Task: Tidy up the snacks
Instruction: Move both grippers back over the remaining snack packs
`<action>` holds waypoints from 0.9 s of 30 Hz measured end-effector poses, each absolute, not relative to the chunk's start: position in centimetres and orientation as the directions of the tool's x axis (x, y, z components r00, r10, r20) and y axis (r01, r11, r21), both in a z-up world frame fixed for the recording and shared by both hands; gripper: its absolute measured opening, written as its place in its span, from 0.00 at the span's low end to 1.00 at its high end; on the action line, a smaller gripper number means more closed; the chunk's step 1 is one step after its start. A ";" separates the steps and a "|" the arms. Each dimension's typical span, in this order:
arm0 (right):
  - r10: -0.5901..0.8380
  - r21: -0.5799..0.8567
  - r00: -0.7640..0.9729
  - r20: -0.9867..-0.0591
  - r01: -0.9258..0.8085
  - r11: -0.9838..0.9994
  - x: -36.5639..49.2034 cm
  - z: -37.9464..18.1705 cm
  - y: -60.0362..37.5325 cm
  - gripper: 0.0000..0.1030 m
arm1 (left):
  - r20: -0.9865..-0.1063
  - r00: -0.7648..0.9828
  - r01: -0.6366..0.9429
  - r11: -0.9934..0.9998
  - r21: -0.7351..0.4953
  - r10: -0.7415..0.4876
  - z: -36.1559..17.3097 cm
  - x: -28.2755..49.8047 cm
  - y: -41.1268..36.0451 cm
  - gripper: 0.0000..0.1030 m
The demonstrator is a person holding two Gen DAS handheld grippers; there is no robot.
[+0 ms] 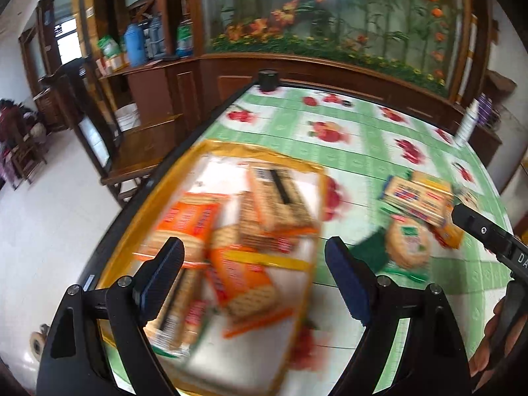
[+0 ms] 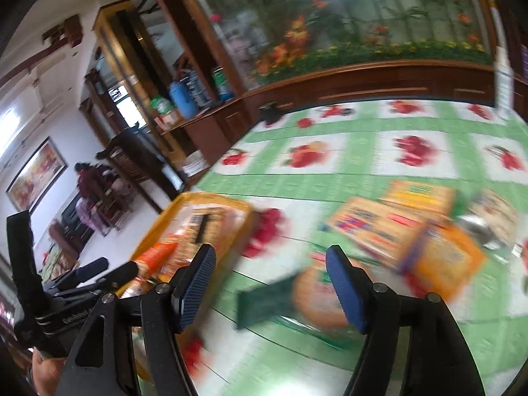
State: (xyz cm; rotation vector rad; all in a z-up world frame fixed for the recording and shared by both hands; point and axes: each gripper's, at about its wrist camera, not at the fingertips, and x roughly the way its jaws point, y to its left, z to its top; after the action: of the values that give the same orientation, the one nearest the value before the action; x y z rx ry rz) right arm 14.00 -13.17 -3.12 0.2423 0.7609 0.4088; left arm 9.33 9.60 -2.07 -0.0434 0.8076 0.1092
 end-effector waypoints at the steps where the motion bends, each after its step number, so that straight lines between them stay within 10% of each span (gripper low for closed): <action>1: 0.423 0.354 0.661 -0.620 -0.246 0.902 13.6 -3.2 -14.5 0.70 | -0.725 0.685 -0.096 0.995 0.006 0.070 -2.2 9.4 8.8 0.85; 27: 0.226 0.363 0.725 -0.651 0.035 0.931 9.5 -5.5 -30.9 0.77 | -0.766 0.643 0.124 0.988 0.095 -0.007 -5.5 11.4 -5.4 0.85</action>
State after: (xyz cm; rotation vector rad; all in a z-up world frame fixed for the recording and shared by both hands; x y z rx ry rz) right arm 9.47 -30.92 -5.47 0.3667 0.7568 0.1079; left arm 11.42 -5.40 -5.54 0.1438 0.8697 -0.0753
